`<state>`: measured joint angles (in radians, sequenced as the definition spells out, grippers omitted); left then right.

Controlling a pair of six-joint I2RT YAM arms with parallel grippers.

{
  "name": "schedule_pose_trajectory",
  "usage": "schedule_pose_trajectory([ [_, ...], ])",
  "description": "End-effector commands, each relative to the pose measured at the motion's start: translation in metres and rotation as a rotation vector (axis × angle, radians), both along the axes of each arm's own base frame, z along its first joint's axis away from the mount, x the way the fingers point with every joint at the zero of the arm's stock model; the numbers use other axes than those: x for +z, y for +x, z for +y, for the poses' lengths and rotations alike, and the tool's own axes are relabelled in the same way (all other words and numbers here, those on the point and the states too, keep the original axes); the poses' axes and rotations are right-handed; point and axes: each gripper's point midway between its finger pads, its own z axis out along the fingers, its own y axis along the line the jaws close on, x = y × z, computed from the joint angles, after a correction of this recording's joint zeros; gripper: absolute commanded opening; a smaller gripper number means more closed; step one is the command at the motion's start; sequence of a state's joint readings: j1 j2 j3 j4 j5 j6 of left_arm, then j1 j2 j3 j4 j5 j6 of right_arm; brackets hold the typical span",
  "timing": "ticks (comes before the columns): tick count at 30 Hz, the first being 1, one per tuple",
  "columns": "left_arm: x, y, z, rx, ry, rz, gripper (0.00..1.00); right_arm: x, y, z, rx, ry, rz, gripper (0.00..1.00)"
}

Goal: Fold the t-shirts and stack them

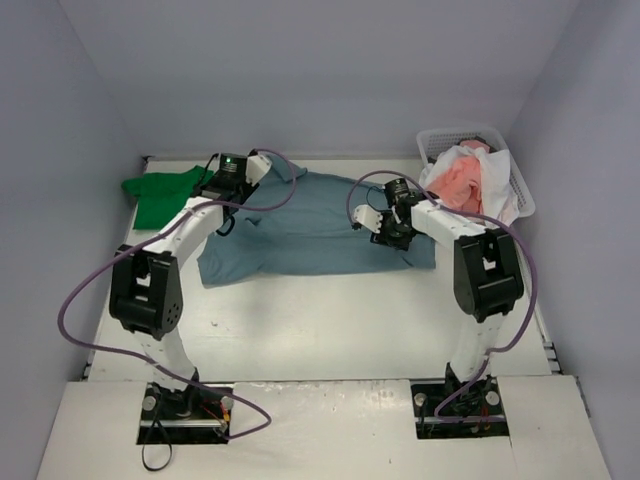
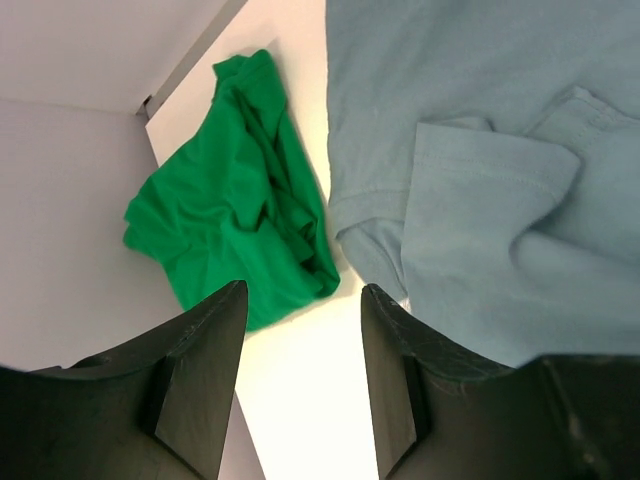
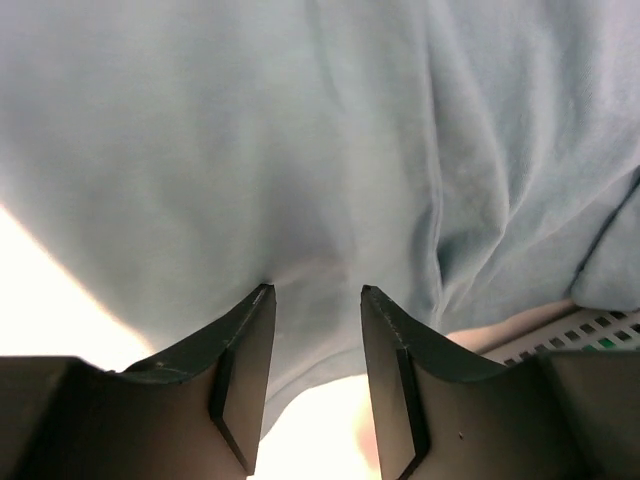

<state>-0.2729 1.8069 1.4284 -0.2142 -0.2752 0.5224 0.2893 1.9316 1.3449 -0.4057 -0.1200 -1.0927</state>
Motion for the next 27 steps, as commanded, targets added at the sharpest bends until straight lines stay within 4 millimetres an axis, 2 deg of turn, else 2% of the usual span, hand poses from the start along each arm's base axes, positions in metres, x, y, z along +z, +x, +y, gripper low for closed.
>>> schedule_pose_trajectory([
  [1, 0.057, -0.021, 0.003, 0.023, -0.09, -0.096, 0.44, 0.036, -0.008, 0.015, 0.012, 0.04, -0.075, 0.36],
  [5, 0.041, -0.045, -0.004, -0.006, -0.15, -0.02, 0.44, 0.034, -0.012, 0.023, 0.008, 0.057, -0.063, 0.31],
  [6, 0.031, -0.052, -0.011, -0.035, -0.181, 0.016, 0.44, 0.035, -0.011, 0.028, 0.01, 0.08, -0.06, 0.3],
  [9, 0.025, -0.068, -0.022, -0.07, -0.249, 0.045, 0.44, 0.031, -0.009, 0.034, -0.007, 0.102, -0.045, 0.28],
  [10, 0.016, -0.073, -0.023, -0.073, -0.248, 0.067, 0.44, 0.025, -0.009, 0.035, -0.009, 0.102, -0.03, 0.26],
  [15, 0.005, -0.076, -0.021, -0.059, -0.235, 0.095, 0.44, 0.021, -0.011, 0.042, -0.006, 0.11, -0.022, 0.25],
  [18, 0.011, -0.072, -0.027, -0.081, -0.255, 0.079, 0.44, 0.026, -0.001, 0.043, -0.034, 0.115, -0.055, 0.27],
  [20, 0.019, -0.065, -0.029, -0.087, -0.26, 0.054, 0.44, 0.032, 0.013, 0.044, -0.057, 0.128, -0.088, 0.33],
  [21, 0.016, -0.059, -0.031, -0.085, -0.257, 0.052, 0.44, 0.029, 0.018, 0.044, -0.079, 0.137, -0.087, 0.36],
  [22, 0.018, -0.053, -0.03, -0.084, -0.246, 0.039, 0.44, 0.039, 0.033, 0.045, -0.099, 0.149, -0.13, 0.36],
  [23, 0.028, -0.043, -0.032, -0.089, -0.244, 0.011, 0.44, 0.041, 0.041, 0.044, -0.115, 0.154, -0.15, 0.36],
  [24, 0.022, -0.035, -0.033, -0.087, -0.234, 0.021, 0.44, 0.039, 0.049, 0.043, -0.141, 0.163, -0.155, 0.37],
  [25, 0.024, -0.028, -0.034, -0.091, -0.225, 0.013, 0.44, 0.043, 0.062, 0.041, -0.166, 0.175, -0.186, 0.38],
  [26, 0.03, -0.015, -0.036, -0.09, -0.222, -0.003, 0.44, 0.057, 0.079, 0.041, -0.189, 0.188, -0.238, 0.38],
  [27, 0.033, -0.008, -0.038, -0.092, -0.22, -0.012, 0.44, 0.049, 0.088, 0.039, -0.223, 0.189, -0.234, 0.4],
])
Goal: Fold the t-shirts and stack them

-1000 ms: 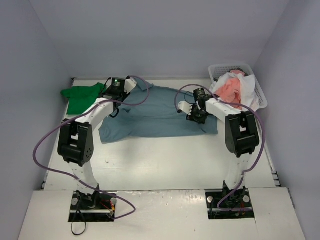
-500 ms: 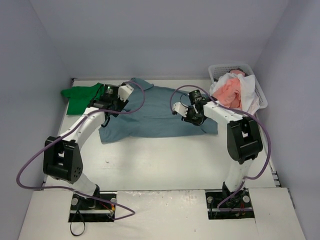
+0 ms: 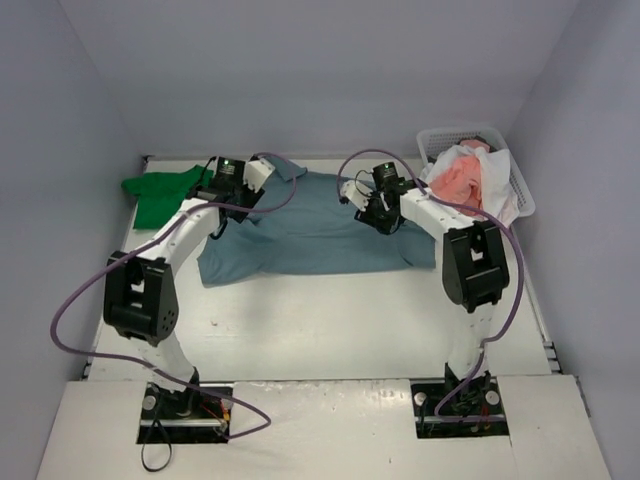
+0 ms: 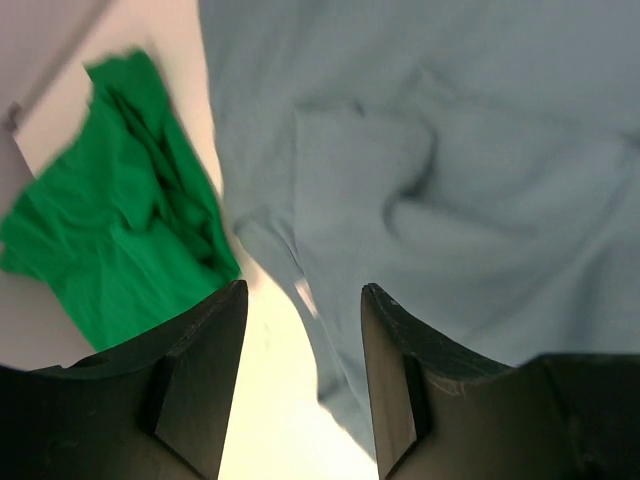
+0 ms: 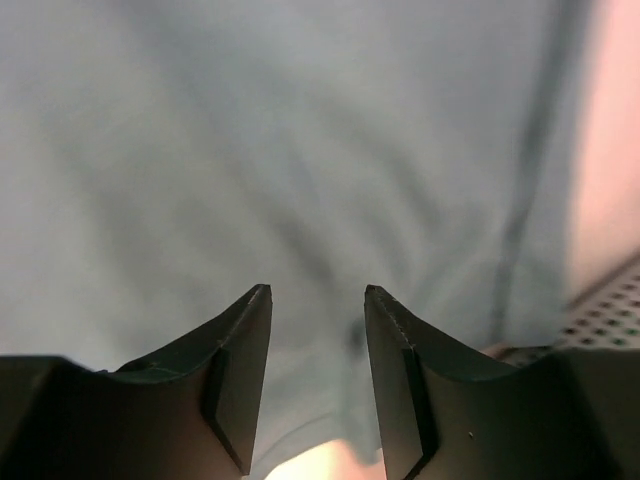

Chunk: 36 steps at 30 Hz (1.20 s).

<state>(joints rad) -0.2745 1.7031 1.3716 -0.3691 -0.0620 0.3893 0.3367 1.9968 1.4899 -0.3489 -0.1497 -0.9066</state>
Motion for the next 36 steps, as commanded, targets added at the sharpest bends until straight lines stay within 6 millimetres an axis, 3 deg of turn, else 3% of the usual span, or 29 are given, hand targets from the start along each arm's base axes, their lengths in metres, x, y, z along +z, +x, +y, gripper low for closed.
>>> schedule_pose_trajectory([
  [1, 0.048, 0.045, -0.01, -0.008, -0.013, -0.159, 0.44, 0.03, 0.06, -0.008, -0.145, 0.052, -0.154, 0.4],
  [2, 0.053, 0.058, -0.014, -0.01, -0.016, -0.175, 0.44, 0.044, 0.078, -0.011, -0.178, 0.045, -0.204, 0.4],
  [3, 0.054, 0.064, -0.015, -0.011, -0.017, -0.179, 0.44, 0.032, 0.086, -0.013, -0.212, 0.039, -0.194, 0.41],
  [7, 0.055, 0.093, -0.03, -0.052, -0.037, -0.205, 0.44, 0.024, 0.122, -0.028, -0.298, -0.019, -0.246, 0.41],
  [8, 0.042, 0.102, -0.035, -0.067, -0.039, -0.189, 0.44, 0.02, 0.131, -0.031, -0.315, -0.036, -0.258, 0.42],
  [9, 0.048, 0.111, -0.04, -0.081, -0.045, -0.21, 0.44, 0.019, 0.135, -0.033, -0.324, -0.041, -0.263, 0.43],
  [10, 0.032, 0.118, -0.043, -0.086, -0.045, -0.185, 0.44, 0.016, 0.139, -0.038, -0.333, -0.049, -0.264, 0.43],
  [11, 0.03, 0.124, -0.045, -0.088, -0.045, -0.187, 0.44, 0.011, 0.144, -0.041, -0.341, -0.06, -0.266, 0.44],
  [12, 0.037, 0.132, -0.048, -0.091, -0.048, -0.207, 0.44, 0.009, 0.146, -0.045, -0.35, -0.065, -0.264, 0.45],
  [16, 0.018, 0.151, -0.053, -0.09, -0.049, -0.203, 0.44, -0.003, 0.152, -0.063, -0.385, -0.09, -0.253, 0.45],
  [19, 0.016, 0.156, -0.057, -0.092, -0.051, -0.207, 0.44, -0.005, 0.15, -0.075, -0.403, -0.117, -0.252, 0.45],
  [31, 0.012, 0.157, -0.058, -0.103, -0.032, -0.212, 0.44, 0.012, 0.152, -0.102, -0.458, -0.152, -0.286, 0.44],
  [36, 0.011, 0.157, -0.059, -0.105, -0.031, -0.209, 0.44, 0.009, 0.151, -0.114, -0.474, -0.189, -0.284, 0.44],
])
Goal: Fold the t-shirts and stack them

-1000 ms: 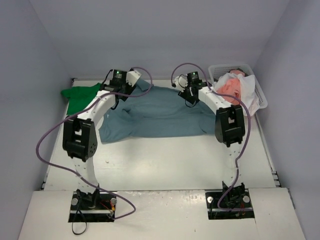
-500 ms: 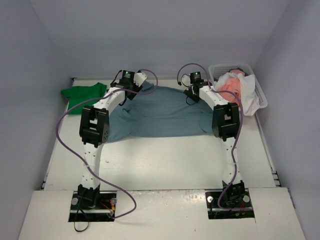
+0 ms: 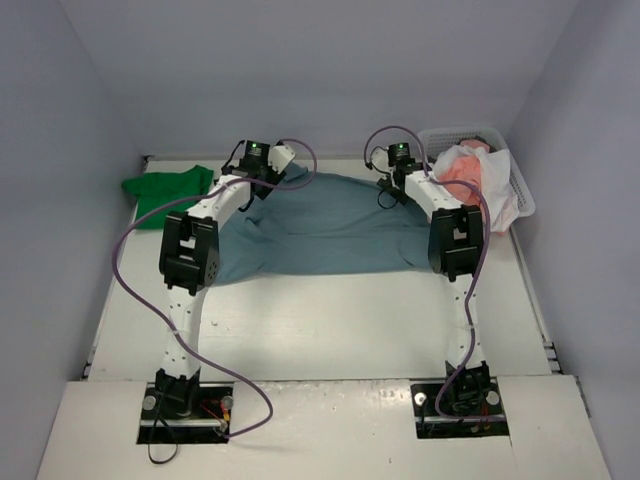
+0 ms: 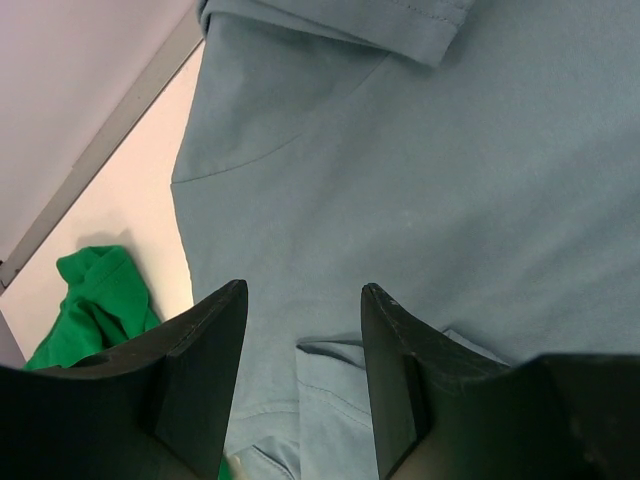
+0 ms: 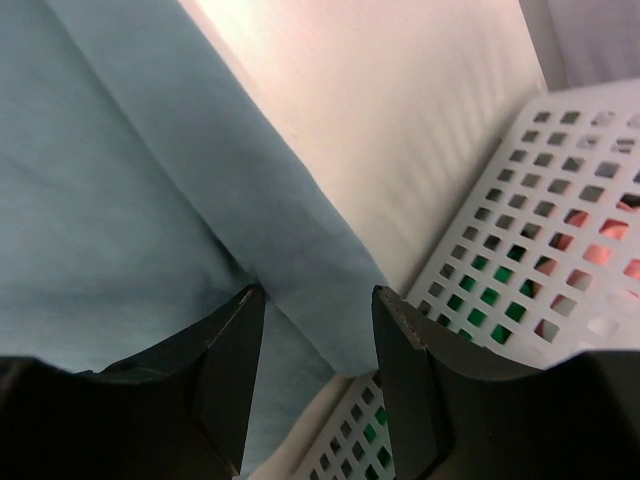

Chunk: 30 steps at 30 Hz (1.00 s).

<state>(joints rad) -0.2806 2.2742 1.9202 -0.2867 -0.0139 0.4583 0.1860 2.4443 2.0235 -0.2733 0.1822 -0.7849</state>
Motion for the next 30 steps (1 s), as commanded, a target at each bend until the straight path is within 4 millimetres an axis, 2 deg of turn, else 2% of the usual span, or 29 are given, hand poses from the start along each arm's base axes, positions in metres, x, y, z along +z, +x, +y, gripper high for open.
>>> schedule_pose_trajectory([
  [1, 0.067, 0.016, -0.009, -0.018, -0.039, -0.152, 0.44, 0.029, 0.005, -0.018, -0.045, -0.038, -0.056, 0.43],
  [8, 0.063, 0.016, -0.01, -0.022, -0.033, -0.143, 0.44, 0.016, 0.002, -0.024, -0.054, -0.065, -0.034, 0.4],
  [10, 0.061, 0.016, -0.01, -0.022, -0.032, -0.14, 0.44, 0.012, 0.001, -0.025, -0.054, -0.067, -0.029, 0.32],
  [12, 0.059, 0.015, -0.01, -0.024, -0.032, -0.136, 0.44, 0.007, 0.0, -0.025, -0.053, -0.07, -0.018, 0.17],
  [15, 0.061, 0.016, -0.01, -0.022, -0.032, -0.14, 0.44, 0.0, -0.002, -0.025, -0.048, -0.072, -0.007, 0.1],
  [18, 0.057, 0.016, -0.01, -0.022, -0.031, -0.136, 0.44, -0.005, -0.002, -0.025, -0.048, -0.075, 0.001, 0.11],
  [22, 0.054, 0.018, -0.009, -0.021, -0.023, -0.13, 0.44, -0.01, -0.001, -0.025, -0.047, -0.078, 0.002, 0.26],
  [23, 0.053, 0.018, -0.009, -0.021, -0.023, -0.128, 0.44, -0.009, -0.001, -0.025, -0.045, -0.074, 0.002, 0.34],
  [30, 0.05, 0.018, -0.009, -0.022, -0.018, -0.124, 0.44, -0.006, 0.002, -0.024, -0.046, -0.067, -0.011, 0.35],
])
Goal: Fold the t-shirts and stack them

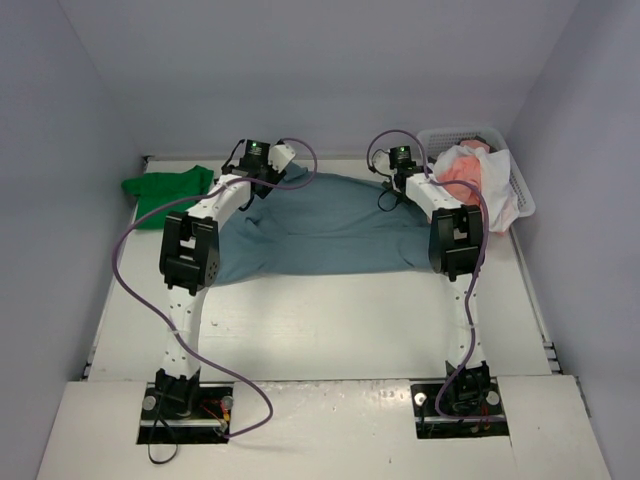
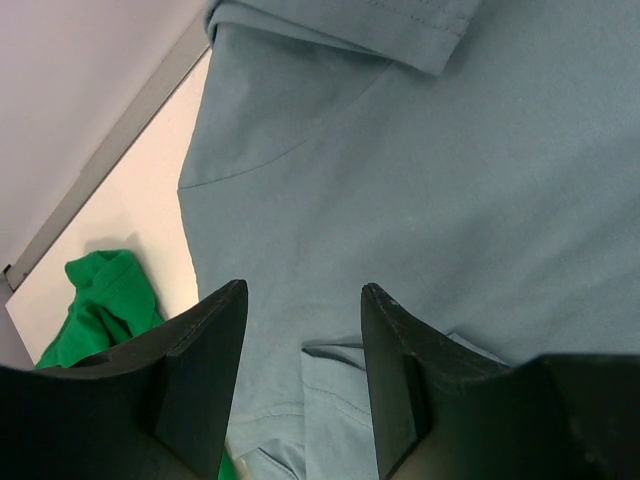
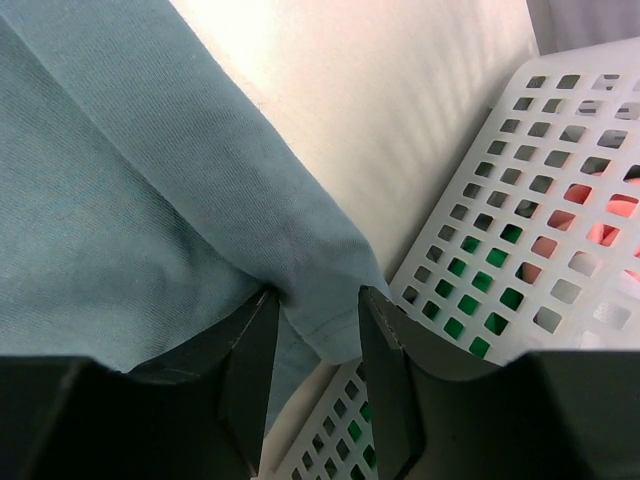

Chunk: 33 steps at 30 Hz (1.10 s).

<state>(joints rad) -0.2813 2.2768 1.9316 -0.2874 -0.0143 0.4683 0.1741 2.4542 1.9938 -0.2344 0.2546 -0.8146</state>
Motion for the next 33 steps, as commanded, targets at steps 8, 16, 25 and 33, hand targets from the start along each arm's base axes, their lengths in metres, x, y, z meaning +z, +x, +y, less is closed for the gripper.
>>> schedule_pose_trajectory([
  [8, 0.043, 0.016, -0.006, -0.014, -0.014, -0.116, 0.44, -0.019, 0.001, -0.005, -0.005, 0.0, 0.027, 0.22],
  [16, 0.04, 0.019, -0.005, -0.012, -0.006, -0.117, 0.44, -0.024, 0.006, -0.002, -0.005, 0.009, 0.02, 0.08],
  [25, 0.041, 0.025, -0.007, -0.002, -0.013, -0.123, 0.44, -0.012, 0.007, -0.002, -0.024, 0.032, -0.008, 0.0],
  [33, 0.049, 0.037, -0.024, -0.026, -0.052, -0.177, 0.44, 0.001, 0.003, 0.003, -0.028, 0.059, -0.036, 0.0],
])
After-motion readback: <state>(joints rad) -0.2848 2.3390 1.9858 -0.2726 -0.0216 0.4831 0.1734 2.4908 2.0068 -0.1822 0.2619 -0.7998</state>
